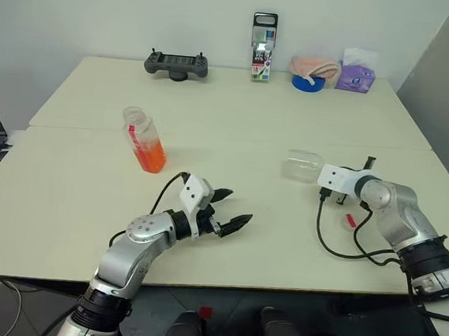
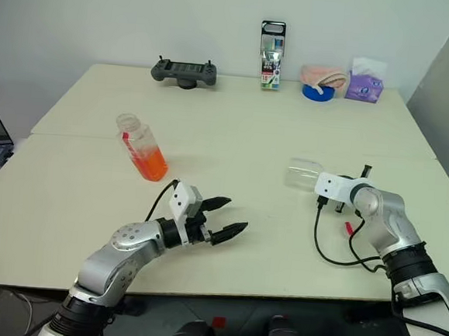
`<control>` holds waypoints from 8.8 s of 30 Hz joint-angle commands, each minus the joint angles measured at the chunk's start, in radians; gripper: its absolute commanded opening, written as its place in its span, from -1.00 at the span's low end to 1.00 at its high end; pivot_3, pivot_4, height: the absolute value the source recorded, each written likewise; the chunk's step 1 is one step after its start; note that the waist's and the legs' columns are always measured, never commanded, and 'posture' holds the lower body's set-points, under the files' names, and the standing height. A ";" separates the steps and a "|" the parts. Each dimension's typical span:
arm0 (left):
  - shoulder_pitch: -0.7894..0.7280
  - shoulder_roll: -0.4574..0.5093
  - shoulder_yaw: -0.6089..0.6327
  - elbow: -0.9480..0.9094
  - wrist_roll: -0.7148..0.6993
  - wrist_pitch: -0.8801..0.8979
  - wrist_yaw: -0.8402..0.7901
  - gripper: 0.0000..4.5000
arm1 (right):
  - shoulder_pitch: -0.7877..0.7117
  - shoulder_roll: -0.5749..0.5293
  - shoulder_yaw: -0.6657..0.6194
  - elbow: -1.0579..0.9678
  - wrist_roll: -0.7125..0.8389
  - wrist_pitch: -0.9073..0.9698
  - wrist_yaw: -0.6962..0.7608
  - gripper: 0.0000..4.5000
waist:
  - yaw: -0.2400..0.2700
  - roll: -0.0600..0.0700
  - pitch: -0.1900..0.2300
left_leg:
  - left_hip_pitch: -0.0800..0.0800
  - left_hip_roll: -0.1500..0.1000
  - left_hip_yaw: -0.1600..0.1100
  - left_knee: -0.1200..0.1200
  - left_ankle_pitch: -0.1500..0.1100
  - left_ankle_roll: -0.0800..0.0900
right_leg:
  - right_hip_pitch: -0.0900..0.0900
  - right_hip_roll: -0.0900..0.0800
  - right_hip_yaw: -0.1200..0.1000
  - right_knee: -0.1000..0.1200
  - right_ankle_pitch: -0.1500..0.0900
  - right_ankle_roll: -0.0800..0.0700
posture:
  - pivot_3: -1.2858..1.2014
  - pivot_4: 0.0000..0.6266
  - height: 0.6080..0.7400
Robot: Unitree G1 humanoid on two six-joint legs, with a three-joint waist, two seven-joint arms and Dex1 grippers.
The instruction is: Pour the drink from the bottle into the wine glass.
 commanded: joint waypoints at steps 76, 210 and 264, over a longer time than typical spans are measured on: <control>-0.069 0.086 0.454 0.262 0.057 -0.289 0.287 1.00 | 0.004 -0.191 -0.578 -0.748 1.246 0.715 0.462 0.99 | 0.009 -0.004 -0.005 | 0.011 0.004 -0.003 -0.007 -0.004 -0.006 | 0.009 0.003 -0.005 -0.001 -0.012 -0.002 | 0.03 -0.52 1.00; -1.125 0.226 -0.296 1.380 1.072 -1.449 0.735 -0.19 | 0.421 -0.041 -0.510 -1.131 1.215 0.618 -0.105 1.00 | 0.012 -0.005 -0.002 | -0.004 0.003 -0.003 0.002 -0.005 -0.005 | -0.003 0.003 -0.005 0.003 -0.007 -0.001 | 0.03 -0.52 1.00; -0.264 0.068 0.409 0.482 0.118 -0.309 0.392 0.98 | -0.155 0.063 -0.217 -0.853 1.191 0.712 0.104 1.00 | 0.011 -0.005 -0.003 | 0.003 0.004 -0.004 0.002 -0.005 -0.006 | -0.001 0.003 -0.005 0.013 -0.006 -0.003 | 0.03 -0.52 1.00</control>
